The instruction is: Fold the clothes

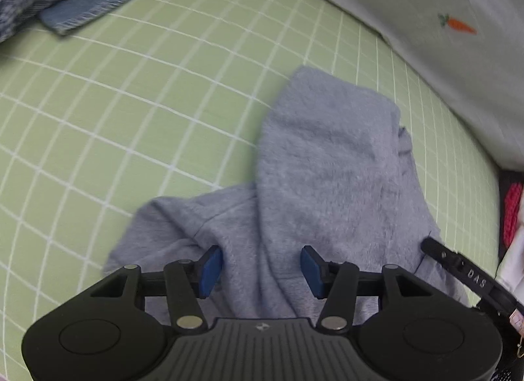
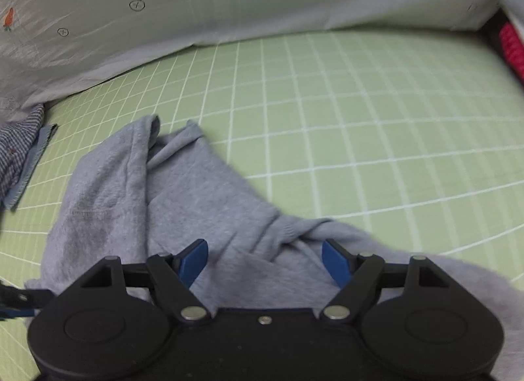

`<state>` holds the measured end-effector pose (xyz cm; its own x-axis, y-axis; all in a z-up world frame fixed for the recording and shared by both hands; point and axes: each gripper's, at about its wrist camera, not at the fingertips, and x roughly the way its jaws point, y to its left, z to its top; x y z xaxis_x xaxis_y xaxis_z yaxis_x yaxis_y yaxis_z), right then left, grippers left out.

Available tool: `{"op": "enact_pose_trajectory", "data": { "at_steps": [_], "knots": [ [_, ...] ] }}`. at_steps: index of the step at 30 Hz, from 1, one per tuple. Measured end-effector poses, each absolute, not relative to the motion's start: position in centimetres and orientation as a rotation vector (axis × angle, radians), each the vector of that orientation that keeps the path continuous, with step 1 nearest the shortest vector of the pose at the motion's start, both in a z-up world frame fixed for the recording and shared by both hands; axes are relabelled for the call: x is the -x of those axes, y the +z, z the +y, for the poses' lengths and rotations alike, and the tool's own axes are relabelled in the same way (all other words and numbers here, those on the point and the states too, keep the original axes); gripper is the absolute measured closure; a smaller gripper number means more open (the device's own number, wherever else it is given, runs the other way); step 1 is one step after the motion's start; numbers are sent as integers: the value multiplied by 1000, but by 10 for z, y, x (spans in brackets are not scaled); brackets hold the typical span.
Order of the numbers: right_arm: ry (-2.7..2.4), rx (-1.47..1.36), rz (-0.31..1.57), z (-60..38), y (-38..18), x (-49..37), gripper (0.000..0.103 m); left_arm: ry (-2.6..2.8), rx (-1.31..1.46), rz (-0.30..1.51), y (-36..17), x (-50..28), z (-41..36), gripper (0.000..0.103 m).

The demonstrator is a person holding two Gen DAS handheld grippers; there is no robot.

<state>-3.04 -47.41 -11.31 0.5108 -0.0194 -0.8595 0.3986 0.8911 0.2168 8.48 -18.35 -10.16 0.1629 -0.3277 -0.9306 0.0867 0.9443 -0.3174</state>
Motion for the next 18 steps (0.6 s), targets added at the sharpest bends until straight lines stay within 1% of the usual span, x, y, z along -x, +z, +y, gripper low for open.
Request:
{"op": "enact_pose_trajectory", "data": {
  "at_steps": [1, 2, 3, 4, 5, 6, 7, 9, 13, 15, 17, 18],
  "knots": [
    [-250, -423, 1013, -473, -115, 27, 26, -301, 191, 1385, -104, -86, -187, 51],
    [-238, -428, 1016, -472, -117, 25, 32, -303, 174, 1392, -106, -88, -190, 54],
    [-218, -411, 1008, -470, -116, 22, 38, -305, 157, 1398, -108, -90, -193, 63],
    [-198, -395, 999, -468, -114, 20, 52, -308, 140, 1405, -111, -91, -196, 68],
    [-178, -380, 990, -467, -113, 18, 78, -307, 131, 1407, -111, -93, -198, 76],
    [-170, -391, 975, -469, -109, 17, 89, -303, 134, 1403, -109, -96, -197, 87],
    [-162, -402, 959, -472, -105, 15, 92, -296, 137, 1393, -107, -99, -195, 91],
    [-148, -425, 927, -477, -97, 13, 93, -269, 136, 1353, -99, -109, -191, 93],
    [-261, -482, 785, -508, -68, 20, 94, -173, 127, 1188, -70, -161, -184, 95],
    [-342, -521, 703, -528, -53, 26, 95, -125, 126, 1102, -55, -189, -180, 103],
    [-435, -570, 613, -552, -41, 34, 95, -113, 120, 1059, -47, -201, -182, 103],
    [-497, -540, 577, -557, -37, 38, 95, -115, 117, 1046, -45, -204, -184, 103]
  ]
}}
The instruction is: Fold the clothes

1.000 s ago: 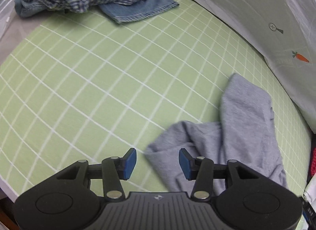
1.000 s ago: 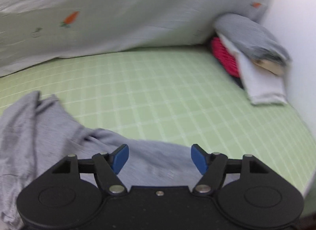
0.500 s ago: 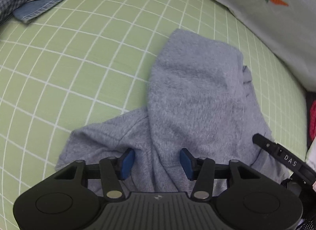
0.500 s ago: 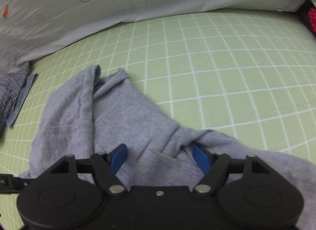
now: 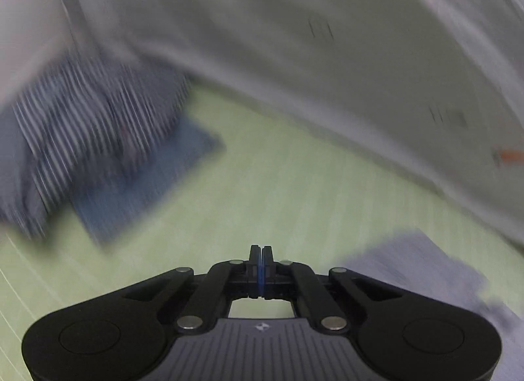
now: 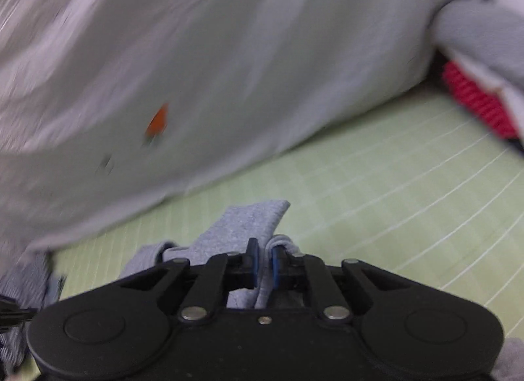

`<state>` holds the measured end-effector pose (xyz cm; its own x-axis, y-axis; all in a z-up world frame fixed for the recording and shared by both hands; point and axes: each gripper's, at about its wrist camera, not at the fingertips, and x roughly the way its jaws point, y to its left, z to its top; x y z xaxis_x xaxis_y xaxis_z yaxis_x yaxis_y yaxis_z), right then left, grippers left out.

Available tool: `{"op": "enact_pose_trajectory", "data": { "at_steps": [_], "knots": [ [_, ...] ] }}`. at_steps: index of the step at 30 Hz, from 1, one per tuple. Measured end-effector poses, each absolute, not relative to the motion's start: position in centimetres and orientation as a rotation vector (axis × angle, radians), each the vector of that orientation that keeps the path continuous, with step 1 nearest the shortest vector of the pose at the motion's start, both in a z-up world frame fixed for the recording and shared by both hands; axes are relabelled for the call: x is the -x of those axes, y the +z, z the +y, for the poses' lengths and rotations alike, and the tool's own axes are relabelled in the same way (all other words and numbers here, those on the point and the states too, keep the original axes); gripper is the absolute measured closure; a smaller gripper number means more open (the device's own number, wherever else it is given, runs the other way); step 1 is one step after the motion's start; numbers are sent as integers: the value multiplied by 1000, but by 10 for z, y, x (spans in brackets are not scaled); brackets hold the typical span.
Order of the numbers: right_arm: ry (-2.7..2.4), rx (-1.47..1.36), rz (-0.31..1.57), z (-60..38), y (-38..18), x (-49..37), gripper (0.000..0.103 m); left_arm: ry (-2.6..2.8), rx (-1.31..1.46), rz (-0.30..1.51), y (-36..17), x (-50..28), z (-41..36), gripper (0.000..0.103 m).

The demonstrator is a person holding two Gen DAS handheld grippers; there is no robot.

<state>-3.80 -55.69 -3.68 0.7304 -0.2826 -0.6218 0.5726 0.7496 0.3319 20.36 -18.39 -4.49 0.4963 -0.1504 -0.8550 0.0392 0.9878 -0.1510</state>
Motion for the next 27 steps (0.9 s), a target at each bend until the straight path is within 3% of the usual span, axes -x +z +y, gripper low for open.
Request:
{"op": "enact_pose_trajectory", "data": {
  "at_steps": [3, 5, 6, 8, 9, 14, 27],
  "knots": [
    [-656, -401, 605, -569, -39, 40, 88, -121, 106, 1007, -37, -211, -190, 99],
    [-722, -335, 683, -576, -47, 39, 59, -124, 99, 982, -33, -216, -194, 94],
    [-729, -355, 697, -578, -52, 42, 52, -126, 95, 969, -30, -219, -196, 83],
    [-695, -425, 709, -579, -61, 45, 34, -132, 90, 964, -30, -220, -200, 74],
    [-677, -435, 726, -578, -66, 45, 31, -138, 91, 1004, -41, -211, -202, 71],
    [-657, -444, 815, -574, -96, 32, 25, -188, 106, 1189, -87, -170, -220, 59],
    [-736, -444, 818, -628, -126, 15, 21, -492, -12, 1272, -106, -137, -316, 61]
  ]
}}
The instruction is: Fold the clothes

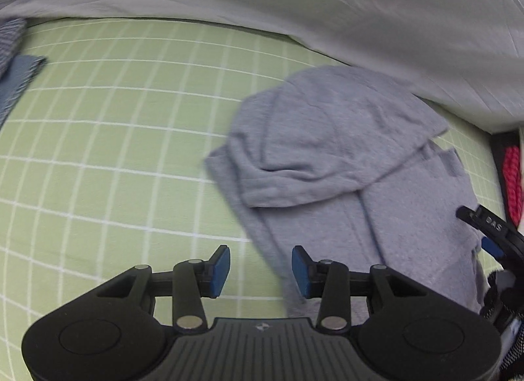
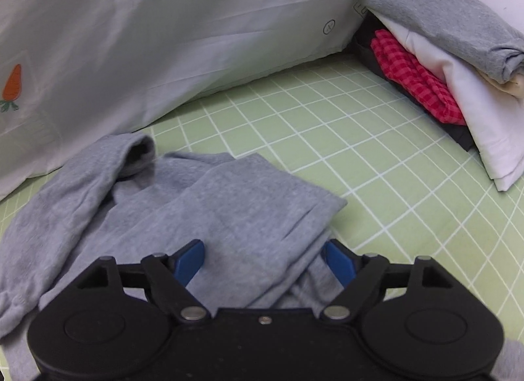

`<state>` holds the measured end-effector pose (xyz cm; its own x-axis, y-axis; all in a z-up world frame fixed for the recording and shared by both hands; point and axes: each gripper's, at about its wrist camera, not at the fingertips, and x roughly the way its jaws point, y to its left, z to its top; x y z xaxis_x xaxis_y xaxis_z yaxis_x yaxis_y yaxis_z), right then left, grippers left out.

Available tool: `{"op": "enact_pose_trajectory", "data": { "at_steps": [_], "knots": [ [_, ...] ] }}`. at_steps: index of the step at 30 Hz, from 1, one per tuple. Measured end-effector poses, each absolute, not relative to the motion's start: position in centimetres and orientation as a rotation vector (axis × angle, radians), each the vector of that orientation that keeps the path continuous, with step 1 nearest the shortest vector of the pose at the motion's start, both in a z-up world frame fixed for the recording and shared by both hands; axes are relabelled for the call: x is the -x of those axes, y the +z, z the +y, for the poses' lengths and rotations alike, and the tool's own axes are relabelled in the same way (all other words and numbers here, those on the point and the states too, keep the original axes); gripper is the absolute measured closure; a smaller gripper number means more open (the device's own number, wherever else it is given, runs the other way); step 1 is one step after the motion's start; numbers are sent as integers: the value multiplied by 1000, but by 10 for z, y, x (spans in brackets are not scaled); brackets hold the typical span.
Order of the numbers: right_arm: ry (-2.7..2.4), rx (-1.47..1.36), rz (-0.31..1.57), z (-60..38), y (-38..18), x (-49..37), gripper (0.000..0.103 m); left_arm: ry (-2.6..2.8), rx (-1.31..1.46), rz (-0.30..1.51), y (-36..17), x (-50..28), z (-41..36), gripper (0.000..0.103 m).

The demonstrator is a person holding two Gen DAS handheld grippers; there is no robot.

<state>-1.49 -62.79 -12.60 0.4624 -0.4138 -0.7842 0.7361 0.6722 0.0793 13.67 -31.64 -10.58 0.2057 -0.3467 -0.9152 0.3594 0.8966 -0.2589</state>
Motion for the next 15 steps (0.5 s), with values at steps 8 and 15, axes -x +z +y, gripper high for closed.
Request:
{"op": "enact_pose_trajectory", "data": {
  "at_steps": [8, 15],
  "knots": [
    [-729, -491, 794, -646, -139, 17, 13, -553, -52, 1315, -118, -127, -344, 90],
    [-602, -380, 745, -643, -132, 16, 64, -526, -46, 1310, -119, -128, -339, 98]
  ]
}}
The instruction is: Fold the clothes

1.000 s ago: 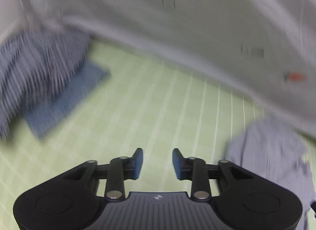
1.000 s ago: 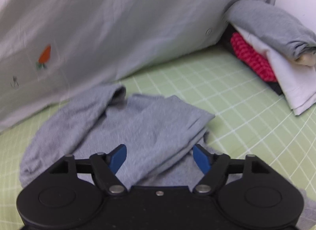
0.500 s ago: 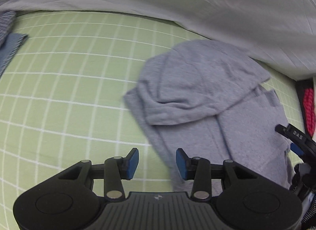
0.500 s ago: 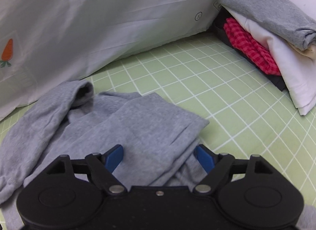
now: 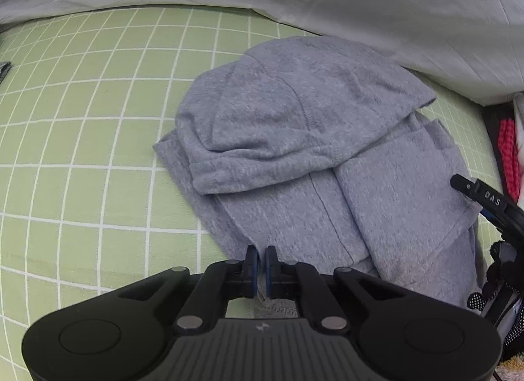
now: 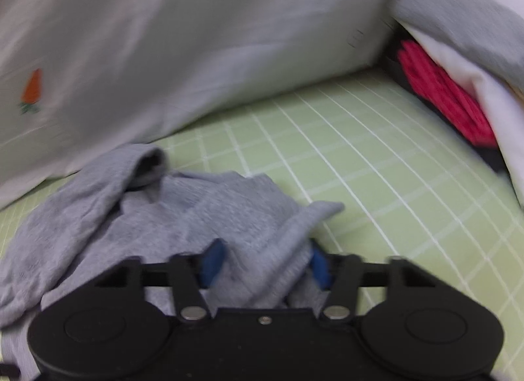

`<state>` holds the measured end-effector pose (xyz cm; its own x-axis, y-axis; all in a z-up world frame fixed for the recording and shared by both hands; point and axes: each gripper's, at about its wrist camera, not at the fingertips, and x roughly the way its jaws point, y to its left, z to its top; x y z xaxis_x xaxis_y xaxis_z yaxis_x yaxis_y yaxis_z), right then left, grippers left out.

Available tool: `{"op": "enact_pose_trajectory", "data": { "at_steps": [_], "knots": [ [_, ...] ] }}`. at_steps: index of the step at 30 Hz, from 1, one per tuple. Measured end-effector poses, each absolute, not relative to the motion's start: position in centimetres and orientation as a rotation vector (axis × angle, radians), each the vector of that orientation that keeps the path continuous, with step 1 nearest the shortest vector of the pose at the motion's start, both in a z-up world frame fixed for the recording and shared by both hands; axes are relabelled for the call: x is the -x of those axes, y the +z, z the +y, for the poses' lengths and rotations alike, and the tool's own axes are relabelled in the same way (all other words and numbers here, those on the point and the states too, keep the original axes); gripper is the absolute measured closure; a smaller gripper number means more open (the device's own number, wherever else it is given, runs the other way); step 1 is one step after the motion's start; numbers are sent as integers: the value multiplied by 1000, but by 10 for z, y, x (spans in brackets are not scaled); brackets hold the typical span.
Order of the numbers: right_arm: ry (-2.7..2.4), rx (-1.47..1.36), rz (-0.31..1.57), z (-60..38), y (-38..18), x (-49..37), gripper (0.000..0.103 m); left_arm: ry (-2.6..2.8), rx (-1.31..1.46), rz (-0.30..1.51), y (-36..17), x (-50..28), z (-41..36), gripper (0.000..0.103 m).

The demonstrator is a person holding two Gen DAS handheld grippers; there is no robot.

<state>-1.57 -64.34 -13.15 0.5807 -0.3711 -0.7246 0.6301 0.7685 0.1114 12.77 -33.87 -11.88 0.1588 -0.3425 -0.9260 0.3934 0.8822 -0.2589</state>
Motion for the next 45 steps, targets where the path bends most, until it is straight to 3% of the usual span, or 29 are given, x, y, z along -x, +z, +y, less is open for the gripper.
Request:
{"op": "enact_pose_trajectory", "data": {
  "at_steps": [1, 4, 12, 14, 19, 21, 22, 23, 26, 27, 28, 35, 36, 37, 38, 39, 40, 41, 45],
  "knots": [
    [-608, -349, 744, -644, -129, 15, 72, -522, -44, 1306, -118, -128, -338, 98],
    [-572, -372, 717, -652, -122, 18, 78, -419, -51, 1262, -111, -145, -314, 98],
    [-576, -303, 657, -670, -91, 16, 82, -94, -81, 1121, -89, -200, -239, 98],
    [-615, -234, 619, -677, -80, 15, 96, -14, -88, 1082, -83, -213, -221, 99],
    [-947, -62, 449, -720, -37, 18, 95, 178, -70, 1021, -71, -244, -159, 98],
    [-1031, -28, 491, -734, -32, 13, 87, 196, -43, 1028, -69, -243, -141, 92],
    [-1033, -40, 525, -735, -34, 12, 64, 195, -34, 1040, -70, -239, -137, 91],
    [-1033, -52, 558, -735, -36, 10, 44, 187, -28, 1051, -71, -234, -137, 81],
    [-886, -201, 591, -708, -52, 17, 22, 128, -10, 1090, -79, -211, -147, 45],
    [-834, -265, 627, -696, -63, 17, 21, 107, 9, 1104, -81, -203, -151, 36],
    [-781, -329, 663, -684, -75, 18, 21, 87, 28, 1119, -84, -195, -155, 35],
    [-609, -491, 872, -592, -136, 7, 22, -82, 67, 1203, -83, -136, -192, 35],
    [-626, -457, 886, -582, -139, 5, 25, -104, 66, 1199, -79, -127, -196, 35],
    [-642, -423, 900, -573, -141, 4, 38, -125, 66, 1195, -76, -119, -199, 35],
    [-654, -397, 900, -566, -141, 7, 58, -143, 68, 1193, -72, -112, -201, 35],
    [-655, -409, 888, -565, -137, 14, 67, -161, 72, 1190, -68, -104, -202, 35],
    [-655, -421, 876, -564, -133, 21, 88, -178, 78, 1184, -64, -96, -202, 35],
    [-644, -443, 856, -561, -126, 33, 94, -191, 84, 1178, -59, -88, -200, 35],
    [-595, -442, 802, -541, -97, 73, 95, -223, 87, 1153, -46, -61, -189, 35]
  ]
}}
